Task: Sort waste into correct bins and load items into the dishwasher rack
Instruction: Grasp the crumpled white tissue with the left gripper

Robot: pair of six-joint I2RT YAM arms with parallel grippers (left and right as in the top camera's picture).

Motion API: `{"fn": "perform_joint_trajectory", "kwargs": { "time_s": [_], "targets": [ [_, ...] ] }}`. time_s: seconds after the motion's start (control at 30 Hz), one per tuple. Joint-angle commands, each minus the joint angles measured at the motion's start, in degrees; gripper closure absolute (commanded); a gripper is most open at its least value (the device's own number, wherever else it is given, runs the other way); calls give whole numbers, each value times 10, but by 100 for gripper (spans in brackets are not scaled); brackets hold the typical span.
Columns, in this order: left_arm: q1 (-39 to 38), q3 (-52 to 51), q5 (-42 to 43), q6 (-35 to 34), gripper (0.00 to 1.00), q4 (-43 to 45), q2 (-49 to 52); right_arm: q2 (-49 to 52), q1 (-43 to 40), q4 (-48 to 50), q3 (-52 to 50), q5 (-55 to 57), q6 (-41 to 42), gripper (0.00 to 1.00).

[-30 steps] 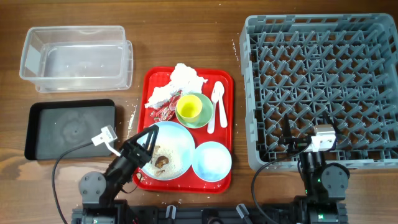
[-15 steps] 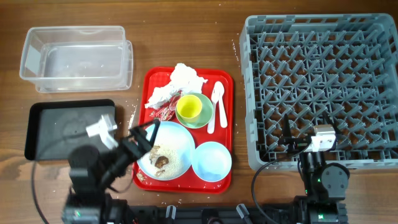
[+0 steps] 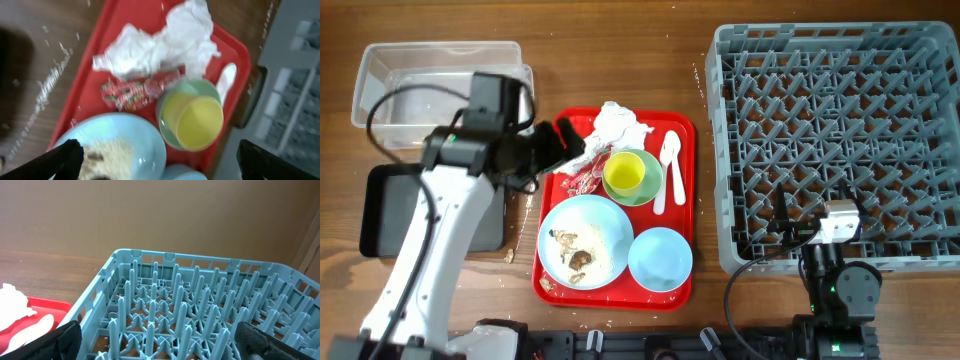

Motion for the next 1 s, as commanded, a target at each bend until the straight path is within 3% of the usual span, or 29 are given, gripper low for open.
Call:
{"fn": "perform_joint_trajectory", "kwargs": {
  "time_s": [0.0,0.17,0.23,0.33,0.43,0.77,0.97],
  "targets": [
    [-15,17,-87,1,0,32,40,-3,-3,2,0,7,-5,0],
    [-16,16,-49,0,0,111,106,-3,-3,2,0,7,-5,0],
    [-16,16,-49,1,22,140,130,-3,-3,2,0,7,-5,0],
    [-16,16,-49,1,20,167,175,-3,-3,2,0,7,-5,0],
    [-16,16,-55,3,43,179,219,-3,-3,2,0,7,-5,0],
    [-20,16,-19,2,48,183,258,-3,-3,2,0,7,-5,0],
    [-42,16,-43,2,53,179,272,-3,-3,2,0,7,-5,0]
  ]
}}
